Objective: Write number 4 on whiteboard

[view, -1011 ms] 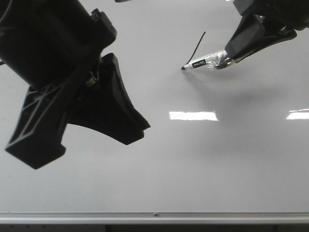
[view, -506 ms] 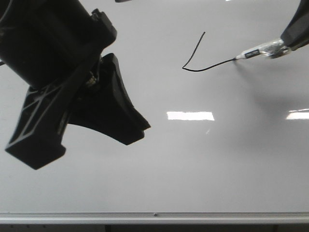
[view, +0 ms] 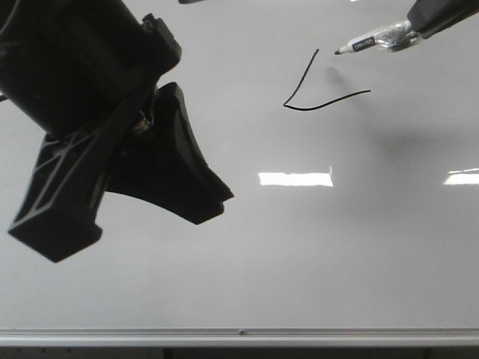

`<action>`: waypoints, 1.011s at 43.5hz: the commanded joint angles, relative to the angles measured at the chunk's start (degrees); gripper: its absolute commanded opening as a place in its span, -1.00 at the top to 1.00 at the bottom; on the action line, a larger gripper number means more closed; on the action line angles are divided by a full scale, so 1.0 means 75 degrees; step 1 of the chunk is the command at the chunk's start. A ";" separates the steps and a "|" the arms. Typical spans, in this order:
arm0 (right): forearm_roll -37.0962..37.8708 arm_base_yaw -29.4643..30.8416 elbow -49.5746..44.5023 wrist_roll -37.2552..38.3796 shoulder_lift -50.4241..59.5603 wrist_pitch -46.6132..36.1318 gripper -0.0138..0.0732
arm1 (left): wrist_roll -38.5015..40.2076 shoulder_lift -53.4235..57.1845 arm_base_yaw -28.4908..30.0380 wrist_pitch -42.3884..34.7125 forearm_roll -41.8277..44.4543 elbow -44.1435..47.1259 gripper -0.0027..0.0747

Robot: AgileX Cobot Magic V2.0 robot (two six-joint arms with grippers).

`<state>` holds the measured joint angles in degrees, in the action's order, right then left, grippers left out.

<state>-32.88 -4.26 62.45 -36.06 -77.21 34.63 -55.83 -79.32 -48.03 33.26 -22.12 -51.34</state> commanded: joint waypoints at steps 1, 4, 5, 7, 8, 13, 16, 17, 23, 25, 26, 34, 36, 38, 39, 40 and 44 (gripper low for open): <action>-0.0156 -0.0011 0.0324 0.0000 0.0055 -0.0464 0.83 | 0.0065 0.0268 -0.0041 -0.0295 -0.0191 -0.0234 0.98; -0.0156 -0.0011 0.0334 0.0000 -0.0006 -0.0489 0.83 | 0.0065 0.0268 -0.0041 -0.0295 -0.0191 -0.0234 0.98; -0.0156 -0.0011 0.0334 0.0000 -0.0029 -0.0488 0.83 | 0.0065 0.0268 -0.0041 -0.0295 -0.0191 -0.0234 0.98; -0.0156 -0.0011 0.0334 0.0000 -0.0067 -0.0445 0.83 | 0.0065 0.0268 -0.0041 -0.0295 -0.0191 -0.0234 0.98; -0.0148 -0.0011 0.0334 0.0000 -0.0091 -0.0379 0.83 | 0.0065 0.0268 -0.0041 -0.0295 -0.0191 -0.0234 0.98; -0.0080 -0.0011 0.0274 0.0000 -0.0237 0.0089 0.83 | 0.0065 0.0268 -0.0041 -0.0295 -0.0191 -0.0234 0.98; -0.0023 -0.0011 0.0096 0.0000 -0.0291 0.0296 0.83 | 0.0065 0.0268 -0.0041 -0.0295 -0.0191 -0.0234 0.98; -0.0014 -0.0011 0.0011 0.0000 -0.0299 0.0325 0.83 | 0.0065 0.0268 -0.0041 -0.0295 -0.0191 -0.0234 0.98; -0.0005 -0.0028 -0.0744 0.0057 -0.0299 0.0355 0.83 | 0.0065 0.0268 -0.0041 -0.0295 -0.0191 -0.0234 0.98; -0.0005 -0.0028 -0.0964 0.0057 -0.0299 0.0355 0.83 | 0.0065 0.0268 -0.0041 -0.0295 -0.0191 -0.0234 0.98; -0.0005 -0.0038 -0.1031 0.0057 -0.0284 0.0363 0.83 | 0.0065 0.0268 -0.0041 -0.0295 -0.0191 -0.0234 0.98; -0.0027 -0.0283 -0.0908 0.0019 0.0299 0.1092 0.83 | 0.0065 0.0268 -0.0041 -0.0392 -0.0191 -0.0234 0.90; -0.0027 -0.0498 -0.0868 -0.0158 0.0493 0.1258 0.83 | 0.0065 0.0268 -0.0041 -0.0547 -0.0191 -0.0234 0.75; -0.0003 -0.0805 -0.0823 -0.0346 0.0667 0.1378 0.83 | 0.0065 0.0294 -0.0041 -0.0804 -0.0191 -0.0234 0.51; -0.0004 -0.0945 -0.0813 -0.0444 0.0726 0.1415 0.83 | 0.0065 0.0314 -0.0041 -0.0954 -0.0191 -0.0234 0.43; -0.0004 -0.1087 -0.0806 -0.0503 0.0767 0.1436 0.83 | 0.0065 0.0338 -0.0041 -0.1183 -0.0191 -0.0234 0.26; 0.0003 -0.1757 -0.0806 -0.0734 0.0845 0.1484 0.83 | 0.0065 0.0567 -0.0041 -0.1891 -0.0191 -0.0234 -0.29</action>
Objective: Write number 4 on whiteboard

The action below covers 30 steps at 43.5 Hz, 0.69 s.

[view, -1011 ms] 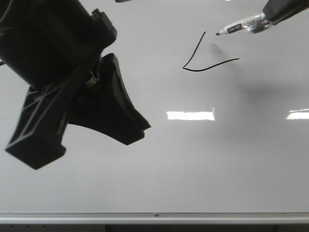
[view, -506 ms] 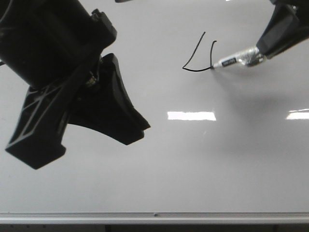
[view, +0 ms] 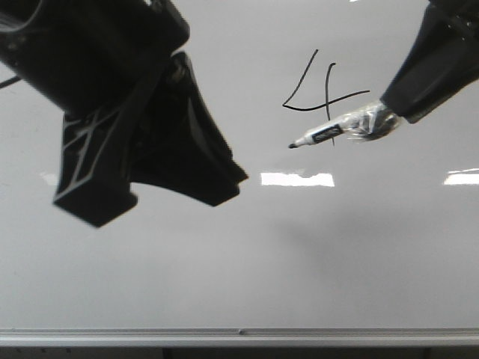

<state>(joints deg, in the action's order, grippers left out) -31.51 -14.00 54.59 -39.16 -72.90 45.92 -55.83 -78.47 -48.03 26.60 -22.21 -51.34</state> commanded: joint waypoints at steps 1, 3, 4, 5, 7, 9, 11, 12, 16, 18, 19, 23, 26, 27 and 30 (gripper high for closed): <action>-0.0184 -0.0596 0.0241 -0.0350 0.0277 -0.0021 0.83 | 0.0065 0.0544 -0.0041 -0.1197 -0.0179 -0.0234 -0.38; -0.0184 -0.0901 0.0241 -0.0395 0.0276 -0.0095 0.83 | 0.0065 0.0714 -0.0041 -0.1378 -0.0164 -0.0234 -0.55; -0.0184 -0.1024 0.0241 -0.0425 0.0276 -0.0142 0.83 | 0.0065 0.0784 -0.0041 -0.1412 -0.0163 -0.0234 -0.57; -0.0184 -0.1142 0.0241 -0.0445 0.0276 -0.0197 0.83 | 0.0047 0.0847 -0.0041 -0.1412 -0.0146 -0.0234 -0.60; -0.0184 -0.1438 0.0241 -0.0482 0.0278 -0.0396 0.83 | -0.0021 0.0961 -0.0041 -0.1336 -0.0131 -0.0234 -0.59; -0.0184 -0.1679 0.0241 -0.0484 0.0278 -0.0545 0.83 | -0.0021 0.1010 -0.0041 -0.1190 -0.0131 -0.0234 -0.59; -0.0184 -0.1918 0.0250 -0.0484 0.0278 -0.0665 0.83 | -0.0021 0.1010 -0.0041 -0.1037 -0.0131 -0.0234 -0.59; -0.0184 -0.2017 0.0250 -0.0484 0.0278 -0.0715 0.83 | -0.0021 0.1010 -0.0041 -0.0925 -0.0131 -0.0234 -0.59; -0.0184 -0.2453 0.0250 -0.0491 0.0295 -0.0917 0.83 | -0.0021 0.0943 -0.0041 -0.0674 -0.0114 -0.0234 -0.59; -0.0184 -0.2626 0.0257 -0.0508 0.0295 -0.0981 0.83 | -0.0021 0.0908 -0.0041 -0.0604 -0.0114 -0.0234 -0.59; -0.0184 -0.2684 0.0267 -0.0512 0.0295 -0.0995 0.83 | -0.0021 0.0910 -0.0041 -0.0599 -0.0114 -0.0234 -0.59; -0.0184 -0.2796 0.0361 -0.0512 0.0303 -0.0912 0.83 | -0.0021 0.0871 -0.0041 -0.0471 0.0023 -0.0234 -0.59; -0.0184 -0.2796 0.0468 -0.0512 0.0329 -0.0811 0.83 | -0.0021 0.0839 -0.0041 -0.0275 0.0276 -0.0234 -0.59; -0.0184 -0.2796 0.0504 -0.0512 0.0346 -0.0773 0.83 | -0.0021 0.0825 -0.0041 -0.0208 0.0325 -0.0234 -0.59; -0.0184 -0.2796 0.0542 -0.0512 0.0388 -0.0719 0.83 | -0.0021 0.0826 -0.0041 -0.0124 0.0394 -0.0234 -0.59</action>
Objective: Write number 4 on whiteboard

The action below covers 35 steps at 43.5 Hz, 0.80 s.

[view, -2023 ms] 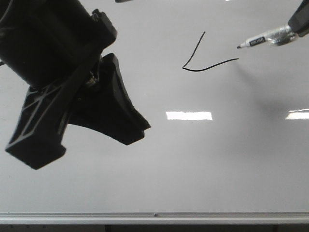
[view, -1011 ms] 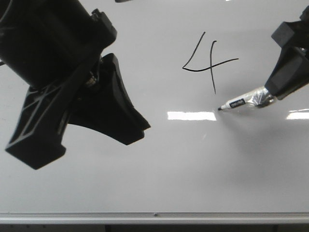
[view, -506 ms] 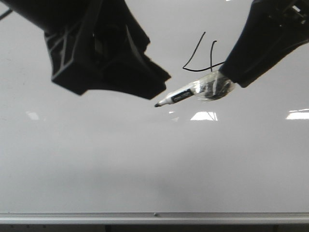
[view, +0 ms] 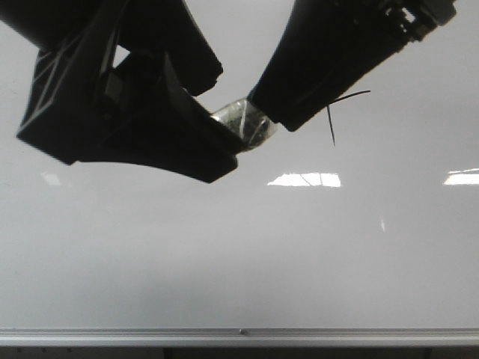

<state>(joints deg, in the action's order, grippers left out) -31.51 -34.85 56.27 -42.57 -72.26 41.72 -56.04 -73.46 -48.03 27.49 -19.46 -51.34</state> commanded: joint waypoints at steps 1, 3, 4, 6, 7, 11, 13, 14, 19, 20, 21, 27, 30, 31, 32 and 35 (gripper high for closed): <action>-0.0184 -0.0016 0.0318 -0.0057 0.0314 -0.0138 0.83 | 0.0007 0.0159 -0.0041 -0.0260 0.0028 -0.0234 -0.58; -0.0184 -0.0016 0.0318 -0.0057 0.0352 -0.0102 0.83 | 0.0007 0.0159 -0.0041 -0.0283 0.0028 -0.0234 -0.57; -0.0184 -0.0016 0.0318 -0.0057 0.0351 -0.0079 0.83 | 0.0007 0.0159 -0.0041 -0.0316 0.0028 -0.0234 -0.55; -0.0184 -0.0016 0.0318 -0.0057 0.0385 -0.0053 0.83 | 0.0007 0.0159 -0.0023 -0.0359 0.0028 -0.0234 -0.48; -0.0184 -0.0016 0.0318 -0.0057 0.0393 -0.0028 0.83 | 0.0007 0.0145 0.0009 -0.0359 0.0028 -0.0234 -0.45; -0.0191 -0.0016 0.0318 -0.0057 0.0459 0.0043 0.83 | 0.0007 0.0157 0.0143 -0.0370 0.0028 -0.0234 -0.25; -0.0199 -0.0016 0.0318 -0.0057 0.0489 0.0084 0.83 | 0.0007 0.0157 0.0204 -0.0370 0.0028 -0.0234 -0.13; -0.0206 -0.0016 0.0318 -0.0057 0.0507 0.0084 0.83 | 0.0007 0.0157 0.0228 -0.0370 0.0028 -0.0234 -0.07; -0.0293 -0.0016 0.0318 -0.0063 0.0578 0.0084 0.83 | 0.0007 0.0157 0.0240 -0.0377 0.0028 -0.0234 0.23; -0.0316 -0.0016 0.0318 -0.0063 0.0603 0.0084 0.83 | 0.0007 0.0157 0.0240 -0.0377 0.0028 -0.0234 0.30; -0.0342 -0.0016 0.0318 -0.0076 0.0600 0.0091 0.83 | 0.0007 0.0157 0.0240 -0.0377 0.0028 -0.0234 0.35; -0.0451 -0.0016 0.0318 -0.0082 0.0600 0.0091 0.83 | 0.0007 0.0157 0.0227 -0.0388 0.0000 -0.0234 0.65; -0.0503 -0.0016 0.0318 -0.0082 0.0600 0.0097 0.83 | 0.0007 0.0157 0.0227 -0.0388 0.0000 -0.0234 0.81; -0.0505 -0.0016 0.0318 -0.0082 0.0600 0.0097 0.83 | 0.0007 0.0157 0.0227 -0.0388 0.0000 -0.0234 0.87; -0.0511 -0.0016 0.0318 -0.0082 0.0600 0.0097 0.83 | 0.0007 0.0157 0.0227 -0.0388 0.0000 -0.0234 0.93; -0.0527 -0.0016 0.0318 -0.0082 0.0600 0.0048 0.82 | 0.0007 0.0157 0.0227 -0.0388 0.0000 -0.0234 0.98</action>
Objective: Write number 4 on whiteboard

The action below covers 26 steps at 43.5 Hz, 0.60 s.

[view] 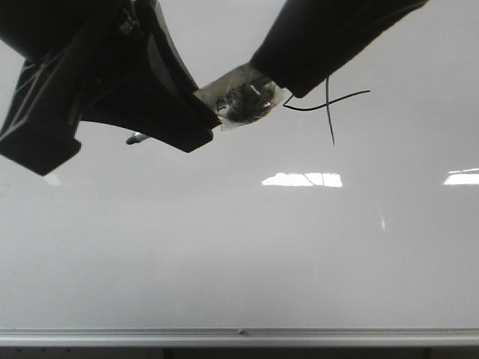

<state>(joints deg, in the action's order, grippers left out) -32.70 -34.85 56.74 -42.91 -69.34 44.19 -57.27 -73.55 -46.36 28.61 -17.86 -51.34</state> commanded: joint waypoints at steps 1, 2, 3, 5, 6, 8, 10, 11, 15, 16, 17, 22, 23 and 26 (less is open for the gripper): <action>-0.0369 -0.0016 0.0256 -0.0036 0.0211 -0.0297 0.80 | 0.0170 0.0168 0.0005 -0.0538 -0.0214 -0.0234 0.98; -0.0369 -0.0016 0.0256 -0.0036 0.0211 -0.0304 0.76 | 0.0170 0.0168 0.0005 -0.0538 -0.0214 -0.0234 0.98; -0.0369 -0.0016 0.0256 -0.0036 0.0211 -0.0324 0.71 | 0.0170 0.0168 0.0005 -0.0538 -0.0214 -0.0234 0.98; -0.0369 -0.0016 0.0256 -0.0036 0.0211 -0.0365 0.55 | 0.0170 0.0168 0.0005 -0.0538 -0.0214 -0.0234 0.98; -0.0369 -0.0016 0.0256 -0.0036 0.0211 -0.0385 0.46 | 0.0170 0.0168 0.0005 -0.0538 -0.0214 -0.0234 0.98; -0.0369 -0.0016 0.0256 -0.0036 0.0211 -0.0454 0.22 | 0.0170 0.0168 0.0005 -0.0538 -0.0214 -0.0234 0.98; -0.0369 -0.0016 0.0256 -0.0036 0.0226 -0.0504 0.00 | 0.0170 0.0168 0.0022 -0.0538 -0.0214 -0.0234 0.98; -0.0369 -0.0001 0.0256 -0.0036 0.0259 -0.0532 -0.11 | 0.0170 0.0168 0.0051 -0.0538 -0.0214 -0.0234 0.98; -0.0369 0.0124 0.0256 -0.0016 0.0414 -0.0711 -0.42 | 0.0203 0.0168 0.0312 -0.0512 -0.0214 -0.0234 0.98; -0.0362 0.0205 0.0256 -0.0013 0.0502 -0.0759 -0.43 | 0.0254 0.0168 0.0378 -0.0495 -0.0214 -0.0234 0.98; -0.0362 0.0314 0.0256 0.0024 0.0613 -0.0785 -0.43 | 0.0388 0.0168 0.0576 -0.0495 -0.0214 -0.0234 0.98; -0.0362 0.1246 0.0024 0.0339 0.1422 -0.0884 -0.43 | 0.0783 0.0309 0.1791 -0.0400 -0.0214 -0.0201 0.98; -0.0362 0.1438 -0.0092 0.0376 0.1605 -0.0931 -0.43 | 0.0859 0.0367 0.1984 -0.0400 -0.0214 -0.0170 0.98; -0.0362 0.1844 -0.0453 0.0441 0.2060 -0.1096 -0.43 | 0.1100 0.0492 0.2662 -0.0400 -0.0214 -0.0079 0.98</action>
<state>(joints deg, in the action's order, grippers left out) -33.66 -24.45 54.38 -40.67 -58.79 39.88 -51.81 -72.65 -31.22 28.51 -18.29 -51.09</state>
